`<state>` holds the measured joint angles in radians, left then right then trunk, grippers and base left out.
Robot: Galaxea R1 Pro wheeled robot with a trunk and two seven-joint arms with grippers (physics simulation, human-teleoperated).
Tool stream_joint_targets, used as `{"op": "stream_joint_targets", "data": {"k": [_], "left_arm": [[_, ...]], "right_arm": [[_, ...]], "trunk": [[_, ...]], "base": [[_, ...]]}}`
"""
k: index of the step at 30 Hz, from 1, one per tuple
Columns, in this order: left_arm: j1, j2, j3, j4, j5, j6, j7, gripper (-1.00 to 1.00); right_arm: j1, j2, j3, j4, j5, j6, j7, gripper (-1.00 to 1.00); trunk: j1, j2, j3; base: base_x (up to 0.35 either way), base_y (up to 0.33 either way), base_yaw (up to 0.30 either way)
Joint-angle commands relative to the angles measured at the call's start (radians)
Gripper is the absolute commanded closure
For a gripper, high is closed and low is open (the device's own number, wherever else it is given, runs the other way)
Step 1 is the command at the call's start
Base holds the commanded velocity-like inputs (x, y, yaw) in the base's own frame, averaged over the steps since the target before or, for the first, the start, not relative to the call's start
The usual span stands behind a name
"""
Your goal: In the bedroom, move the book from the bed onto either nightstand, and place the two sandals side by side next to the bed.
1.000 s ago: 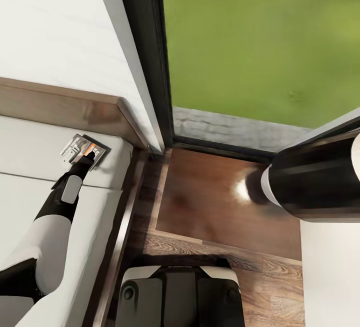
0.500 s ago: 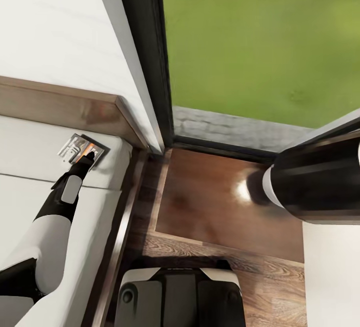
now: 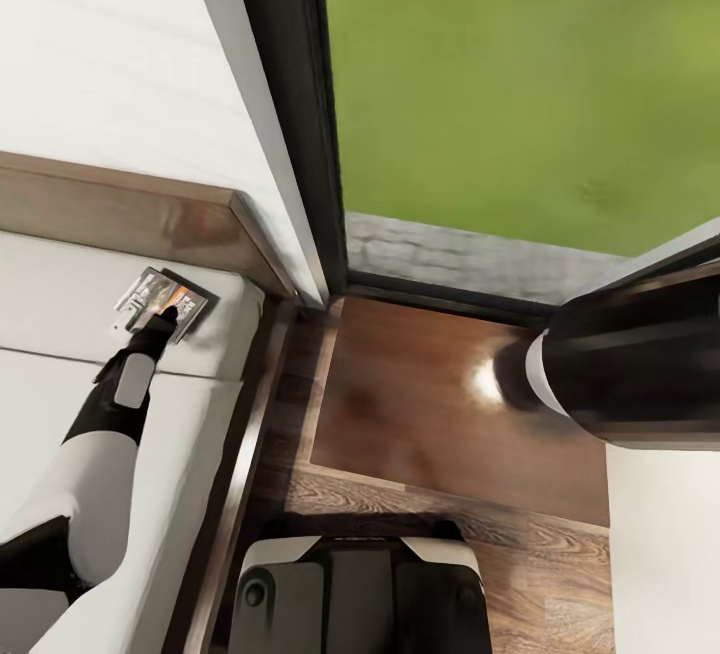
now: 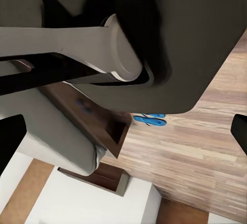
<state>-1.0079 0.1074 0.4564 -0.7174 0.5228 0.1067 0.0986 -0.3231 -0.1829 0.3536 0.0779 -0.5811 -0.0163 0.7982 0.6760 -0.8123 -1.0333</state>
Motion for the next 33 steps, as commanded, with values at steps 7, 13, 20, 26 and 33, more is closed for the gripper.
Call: {"op": "stream_joint_targets", "data": {"k": [7, 13, 20, 26, 33], "left_arm": [[0.000, 0.000, 0.032, -0.001, 0.008, 0.001, 0.004, -1.00], [0.000, -0.001, 0.033, 0.003, 0.009, 0.002, 0.001, -1.00], [0.000, -0.002, 0.033, 0.004, 0.009, 0.002, 0.000, -1.00], [0.000, -0.002, 0.033, 0.005, 0.009, 0.002, 0.000, -1.00], [0.000, -0.002, 0.033, 0.005, 0.009, 0.002, 0.000, -1.00]], "right_arm": [[-0.001, 0.000, 0.008, 0.003, -0.009, -0.002, 0.006, -1.00], [-0.001, 0.000, 0.008, 0.003, -0.009, -0.002, 0.006, -1.00], [-0.001, 0.000, 0.008, 0.003, -0.009, -0.001, 0.006, -1.00], [-0.001, 0.000, 0.008, 0.003, -0.009, -0.001, 0.006, -1.00], [-0.001, 0.000, 0.008, 0.003, -0.009, -0.001, 0.006, -1.00]], "trunk": [[0.000, -0.001, -0.001], [0.004, -0.008, -0.004], [0.031, -0.057, -0.026], [0.054, -0.099, -0.044], [0.054, -0.099, -0.044]], "base": [[0.000, 0.000, 0.000], [0.000, 0.000, 0.000], [0.000, 0.000, 0.000], [0.000, 0.000, 0.000], [0.000, 0.000, 0.000]]}}
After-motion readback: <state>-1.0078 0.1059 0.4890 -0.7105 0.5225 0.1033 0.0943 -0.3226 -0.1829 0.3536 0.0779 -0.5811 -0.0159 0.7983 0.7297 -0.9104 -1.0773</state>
